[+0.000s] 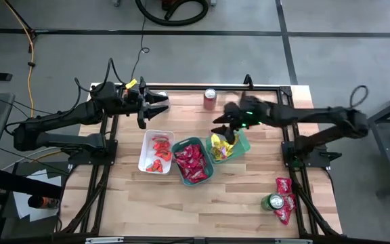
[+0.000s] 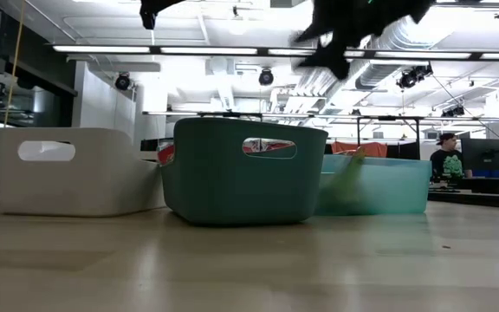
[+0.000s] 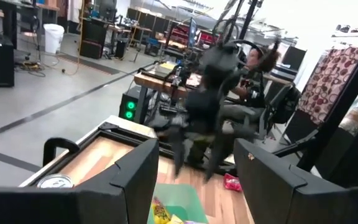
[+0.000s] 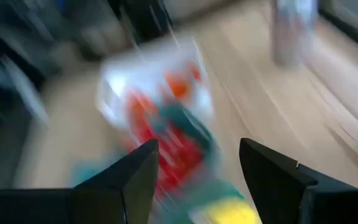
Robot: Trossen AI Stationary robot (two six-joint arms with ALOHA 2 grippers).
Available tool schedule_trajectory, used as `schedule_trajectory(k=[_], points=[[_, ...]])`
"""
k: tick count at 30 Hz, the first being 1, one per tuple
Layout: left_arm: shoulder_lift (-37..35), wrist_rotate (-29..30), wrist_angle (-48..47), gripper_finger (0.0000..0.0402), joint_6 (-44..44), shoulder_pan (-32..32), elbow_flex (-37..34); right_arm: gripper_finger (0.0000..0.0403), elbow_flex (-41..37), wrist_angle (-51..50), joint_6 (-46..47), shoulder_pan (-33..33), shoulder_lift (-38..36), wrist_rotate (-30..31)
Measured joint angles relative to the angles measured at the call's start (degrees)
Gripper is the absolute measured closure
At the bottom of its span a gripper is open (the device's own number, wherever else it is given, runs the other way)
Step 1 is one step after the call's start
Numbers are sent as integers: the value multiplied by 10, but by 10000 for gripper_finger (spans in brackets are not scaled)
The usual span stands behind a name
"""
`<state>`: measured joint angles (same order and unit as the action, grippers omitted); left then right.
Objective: Sort candy
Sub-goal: Put the orange chocolate into the white bin
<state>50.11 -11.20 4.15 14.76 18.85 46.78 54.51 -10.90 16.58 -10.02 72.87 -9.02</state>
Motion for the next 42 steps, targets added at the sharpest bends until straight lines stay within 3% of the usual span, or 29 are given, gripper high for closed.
schedule_trajectory(k=[4,7,15,17,20,24,27,30,35,42], points=[[9,-1,-1,206,-3,-3,0,182,-91,242,89,23,-69,28],[19,-2,-14,206,-30,-12,1,182,-121,369,51,38,-78,54],[41,-3,-32,206,-57,-30,0,182,-104,367,-18,49,-69,56],[41,1,-37,206,-25,-32,0,182,-103,368,-18,47,-69,56],[42,57,-91,206,54,-19,13,182,-103,366,-10,44,-69,56],[66,135,-284,206,34,48,132,183,-103,348,-4,41,-69,58],[126,222,-443,206,-13,126,234,182,-103,332,1,38,-69,58],[205,256,-551,206,-48,219,302,183,-103,320,5,36,-69,58],[350,268,-626,206,-69,356,326,182,-103,302,43,36,-69,59],[517,240,-612,206,32,446,326,183,-103,268,91,36,-69,58]])
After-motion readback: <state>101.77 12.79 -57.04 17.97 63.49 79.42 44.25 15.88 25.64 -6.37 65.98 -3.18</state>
